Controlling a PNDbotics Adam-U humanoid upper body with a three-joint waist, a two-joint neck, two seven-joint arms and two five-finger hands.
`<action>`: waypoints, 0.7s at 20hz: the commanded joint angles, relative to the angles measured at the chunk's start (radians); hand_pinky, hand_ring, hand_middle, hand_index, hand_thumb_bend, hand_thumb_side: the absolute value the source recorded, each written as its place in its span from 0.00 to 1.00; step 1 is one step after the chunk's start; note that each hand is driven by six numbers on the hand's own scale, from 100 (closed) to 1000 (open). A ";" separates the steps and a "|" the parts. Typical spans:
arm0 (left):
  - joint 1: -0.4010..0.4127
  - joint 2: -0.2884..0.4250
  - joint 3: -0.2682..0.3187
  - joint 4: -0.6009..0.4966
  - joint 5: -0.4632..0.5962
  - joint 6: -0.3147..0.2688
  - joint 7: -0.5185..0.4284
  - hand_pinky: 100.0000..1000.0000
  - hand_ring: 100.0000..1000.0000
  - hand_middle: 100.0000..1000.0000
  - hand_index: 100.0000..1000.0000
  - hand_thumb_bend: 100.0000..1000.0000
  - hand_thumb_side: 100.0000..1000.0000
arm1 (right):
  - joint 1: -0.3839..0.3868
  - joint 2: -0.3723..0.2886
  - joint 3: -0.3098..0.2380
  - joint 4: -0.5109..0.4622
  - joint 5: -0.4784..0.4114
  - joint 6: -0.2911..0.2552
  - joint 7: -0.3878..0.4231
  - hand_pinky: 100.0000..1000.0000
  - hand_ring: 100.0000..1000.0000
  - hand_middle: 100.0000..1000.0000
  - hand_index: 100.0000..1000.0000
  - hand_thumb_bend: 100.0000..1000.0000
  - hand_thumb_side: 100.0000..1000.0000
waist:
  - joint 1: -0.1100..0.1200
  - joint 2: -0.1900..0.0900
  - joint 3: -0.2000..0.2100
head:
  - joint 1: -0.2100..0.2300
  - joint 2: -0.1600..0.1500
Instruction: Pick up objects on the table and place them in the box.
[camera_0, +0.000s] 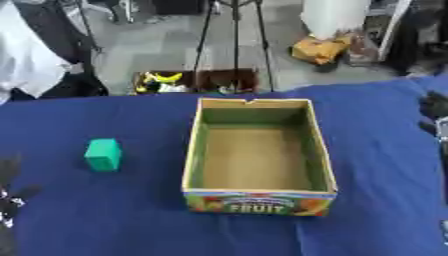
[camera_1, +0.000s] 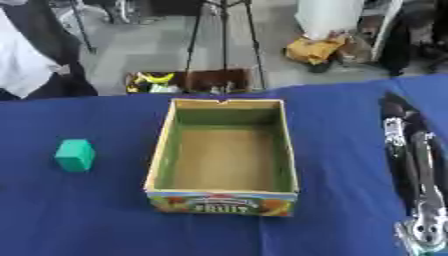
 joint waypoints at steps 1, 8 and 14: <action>-0.009 0.011 0.005 -0.021 -0.004 0.000 0.000 0.79 1.00 0.88 1.00 0.00 1.00 | -0.004 -0.016 -0.009 -0.024 -0.001 0.000 -0.001 0.85 0.89 0.82 0.92 0.00 1.00 | -0.001 -0.015 0.000 | 0.004 0.018; -0.012 0.012 0.004 -0.023 -0.004 0.000 -0.001 0.79 1.00 0.88 1.00 0.00 1.00 | 0.003 -0.013 -0.012 -0.023 0.001 0.001 -0.003 0.85 0.89 0.81 0.92 0.00 1.00 | 0.000 -0.011 -0.001 | -0.003 0.045; -0.014 0.012 0.004 -0.024 -0.004 0.001 -0.003 0.79 1.00 0.88 1.00 0.00 1.00 | 0.003 -0.013 -0.012 -0.025 0.001 0.000 -0.003 0.85 0.89 0.81 0.92 0.00 1.00 | 0.001 -0.010 0.002 | -0.018 0.064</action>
